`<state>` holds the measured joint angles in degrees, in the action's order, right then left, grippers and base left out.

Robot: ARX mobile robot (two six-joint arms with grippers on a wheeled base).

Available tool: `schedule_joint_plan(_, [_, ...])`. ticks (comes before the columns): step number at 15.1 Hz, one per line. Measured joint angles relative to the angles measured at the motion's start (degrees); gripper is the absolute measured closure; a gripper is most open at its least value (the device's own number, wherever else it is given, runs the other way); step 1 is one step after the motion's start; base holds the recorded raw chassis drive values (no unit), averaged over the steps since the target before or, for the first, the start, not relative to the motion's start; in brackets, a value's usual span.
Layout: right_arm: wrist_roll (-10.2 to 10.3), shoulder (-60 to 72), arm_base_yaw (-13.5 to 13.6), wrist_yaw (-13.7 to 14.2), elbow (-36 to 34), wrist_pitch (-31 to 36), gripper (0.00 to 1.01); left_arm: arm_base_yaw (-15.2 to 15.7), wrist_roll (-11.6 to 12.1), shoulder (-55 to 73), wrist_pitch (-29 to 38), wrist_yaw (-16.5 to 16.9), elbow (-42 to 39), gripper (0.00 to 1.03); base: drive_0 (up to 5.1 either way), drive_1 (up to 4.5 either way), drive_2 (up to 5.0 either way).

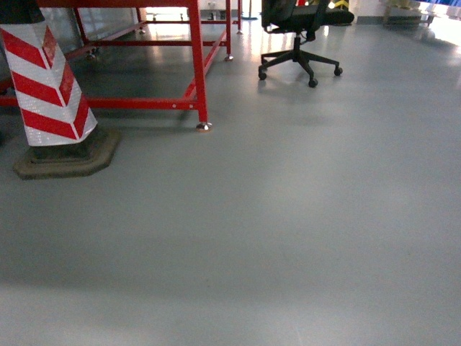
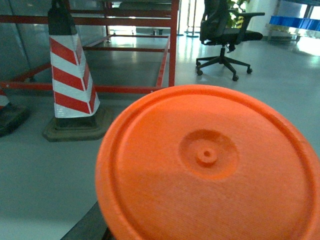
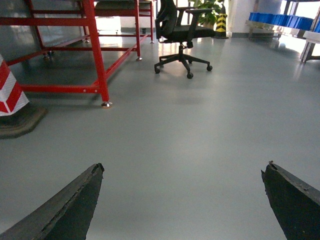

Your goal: Pick capacitor and pack into box

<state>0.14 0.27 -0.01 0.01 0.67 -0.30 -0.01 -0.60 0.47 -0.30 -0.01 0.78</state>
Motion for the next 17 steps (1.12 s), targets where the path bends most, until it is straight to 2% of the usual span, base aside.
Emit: schedule_joint_plan(17, [0.0,0.0,0.0,0.0,0.0,-0.1,0.03,0.0,0.0,0.0,0.0,-0.1,0.0,0.59,-5.1,2.38,2.4])
